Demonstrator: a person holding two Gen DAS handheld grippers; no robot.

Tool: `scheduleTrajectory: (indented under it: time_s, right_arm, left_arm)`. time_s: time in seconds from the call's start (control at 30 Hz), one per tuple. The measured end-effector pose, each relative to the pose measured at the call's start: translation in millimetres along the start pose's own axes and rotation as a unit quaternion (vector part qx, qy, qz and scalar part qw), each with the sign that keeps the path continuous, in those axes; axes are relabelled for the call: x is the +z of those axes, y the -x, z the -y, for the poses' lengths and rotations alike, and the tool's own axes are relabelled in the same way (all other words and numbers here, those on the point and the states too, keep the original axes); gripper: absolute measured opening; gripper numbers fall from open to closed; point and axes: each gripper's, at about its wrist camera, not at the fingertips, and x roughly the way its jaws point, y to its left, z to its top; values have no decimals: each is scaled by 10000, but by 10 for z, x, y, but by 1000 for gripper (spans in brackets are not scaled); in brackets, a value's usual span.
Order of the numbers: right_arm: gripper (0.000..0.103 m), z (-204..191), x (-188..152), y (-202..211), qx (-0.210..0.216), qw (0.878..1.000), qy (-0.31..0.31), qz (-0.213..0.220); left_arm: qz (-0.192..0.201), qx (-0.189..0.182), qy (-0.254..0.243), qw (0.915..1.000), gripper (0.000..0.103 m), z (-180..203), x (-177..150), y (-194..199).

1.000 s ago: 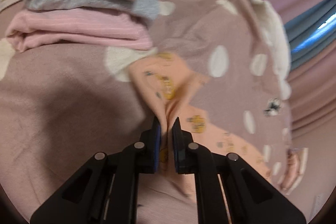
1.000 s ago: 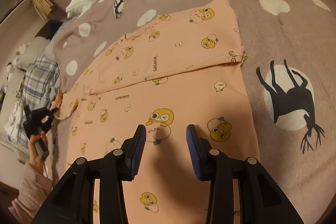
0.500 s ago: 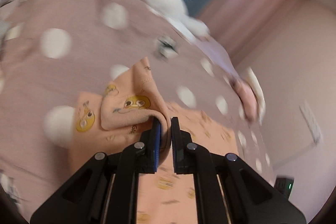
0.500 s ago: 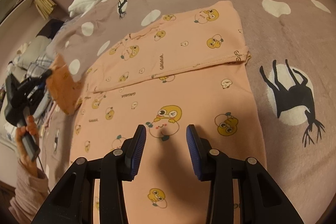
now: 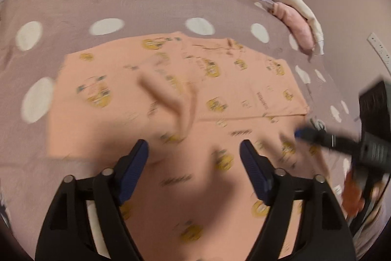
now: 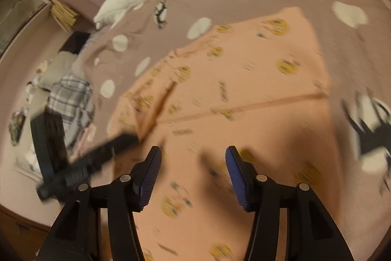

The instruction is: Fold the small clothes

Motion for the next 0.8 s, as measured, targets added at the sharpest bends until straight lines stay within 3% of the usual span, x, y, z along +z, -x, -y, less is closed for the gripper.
scheduleTrajectory:
  time_s: [0.17, 0.3, 0.43, 0.5, 0.57, 0.67, 0.8]
  right_arm:
    - [54, -193, 316, -513, 465, 9986, -201, -177]
    - [54, -313, 462, -941, 188, 9987, -267, -379]
    - [53, -368, 524, -1266, 206, 9973, -436, -547]
    - [23, -422, 538, -1304, 10, 9982, -376, -473]
    - [9, -486, 547, -1260, -175, 9988, -221, -406]
    - [8, -568, 617, -976, -186, 9998, 50, 5]
    - [8, -605, 674, -223, -246, 9941, 300, 1013]
  left_arm:
    - [199, 144, 394, 9989, 84, -310, -282, 363]
    - [366, 309, 710, 9963, 84, -537, -399, 573]
    - [485, 381, 940, 9937, 84, -697, -478, 739]
    - [512, 401, 1015, 9927, 84, -751, -488, 784]
    - [528, 451, 1088, 9916, 84, -786, -487, 806]
    - [573, 412, 1156, 9908, 84, -812, -483, 830]
    - [591, 342, 1152, 9910, 84, -775, -476, 828]
